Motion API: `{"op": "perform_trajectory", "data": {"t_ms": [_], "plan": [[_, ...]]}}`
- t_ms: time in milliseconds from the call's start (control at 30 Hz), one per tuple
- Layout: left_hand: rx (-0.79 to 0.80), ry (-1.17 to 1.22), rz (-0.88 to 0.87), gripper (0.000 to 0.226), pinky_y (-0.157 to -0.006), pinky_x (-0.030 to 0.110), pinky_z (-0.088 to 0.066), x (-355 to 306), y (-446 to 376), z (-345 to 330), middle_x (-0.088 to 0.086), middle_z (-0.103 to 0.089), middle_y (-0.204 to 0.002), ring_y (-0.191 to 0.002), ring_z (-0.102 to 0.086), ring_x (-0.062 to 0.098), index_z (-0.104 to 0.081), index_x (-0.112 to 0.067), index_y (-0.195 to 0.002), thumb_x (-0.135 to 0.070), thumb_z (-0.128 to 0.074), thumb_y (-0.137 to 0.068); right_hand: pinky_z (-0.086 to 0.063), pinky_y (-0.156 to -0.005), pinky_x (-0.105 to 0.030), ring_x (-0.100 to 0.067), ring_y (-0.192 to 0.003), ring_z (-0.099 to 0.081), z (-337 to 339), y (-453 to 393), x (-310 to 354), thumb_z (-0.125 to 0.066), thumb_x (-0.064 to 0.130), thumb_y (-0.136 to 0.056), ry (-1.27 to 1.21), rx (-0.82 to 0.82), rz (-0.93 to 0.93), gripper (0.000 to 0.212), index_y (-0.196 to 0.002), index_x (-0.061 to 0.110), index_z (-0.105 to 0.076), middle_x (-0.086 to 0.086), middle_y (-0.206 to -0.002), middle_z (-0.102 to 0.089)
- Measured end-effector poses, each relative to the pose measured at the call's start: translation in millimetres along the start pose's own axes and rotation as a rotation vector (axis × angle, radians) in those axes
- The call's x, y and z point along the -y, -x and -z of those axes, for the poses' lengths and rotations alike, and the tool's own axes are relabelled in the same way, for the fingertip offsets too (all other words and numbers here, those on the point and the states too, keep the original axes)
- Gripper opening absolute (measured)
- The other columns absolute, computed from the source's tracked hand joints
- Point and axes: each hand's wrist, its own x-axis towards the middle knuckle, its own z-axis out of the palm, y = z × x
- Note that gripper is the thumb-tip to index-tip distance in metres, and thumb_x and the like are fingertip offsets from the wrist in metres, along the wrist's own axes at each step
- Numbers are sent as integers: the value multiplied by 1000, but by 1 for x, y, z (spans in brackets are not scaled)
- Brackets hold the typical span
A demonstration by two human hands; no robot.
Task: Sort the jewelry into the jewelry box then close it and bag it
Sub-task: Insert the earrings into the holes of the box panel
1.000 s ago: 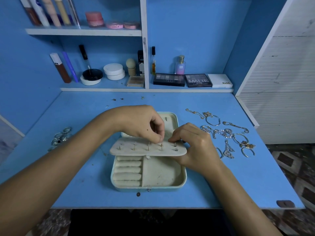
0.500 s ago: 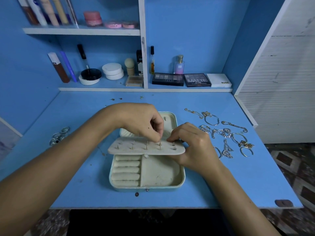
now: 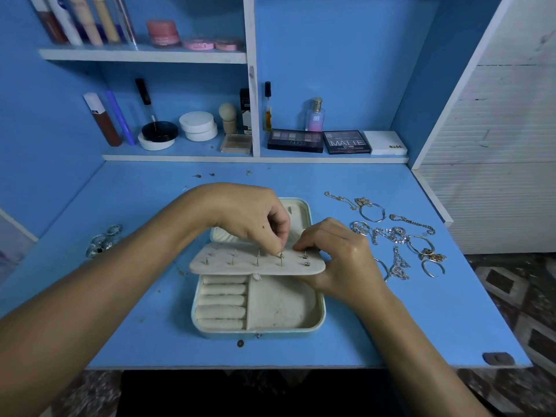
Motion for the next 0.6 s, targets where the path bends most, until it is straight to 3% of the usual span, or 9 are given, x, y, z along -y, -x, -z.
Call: {"op": "perform_trajectory", "data": {"t_ms": [267,433,500,600], "plan": [[-4,17,-5,9,-73,29,-48,2,-1,-1,-11,-71,-75,-70,-60,2,-73,-24,-76,-17,-70,-78,-49,-70,-24,-21,-72,-62,0,0,0,-78,9,-73,-4,0,-8,7,-76,5,-72,-1,-76,-67],[-22,27,-25,11,-76,24,-48,4,1,2,-14,-70,-76,-74,-60,0,-73,-27,-79,-18,-69,-83,-48,-69,-22,-19,-72,-61,2,-2,2,-75,24,-79,-7,2,-22,19,-76,6,-72,0,-75,-67],[-78,53,-56,12,-79,23,-49,8,4,2,-14,-71,-83,-80,-62,1,-73,-30,-82,-20,-69,-86,-47,-68,-20,-19,-71,-61,2,-5,3,-72,20,-77,-4,12,-24,14,-75,6,-72,0,-74,-66],[-247,161,-114,11,-92,33,-49,20,9,5,-8,-73,-94,-95,-64,11,-73,-34,-87,-27,-66,-86,-43,-68,-12,-16,-69,-59,5,-7,1,-69,18,-75,4,42,-39,11,-74,7,-71,1,-72,-66]]}}
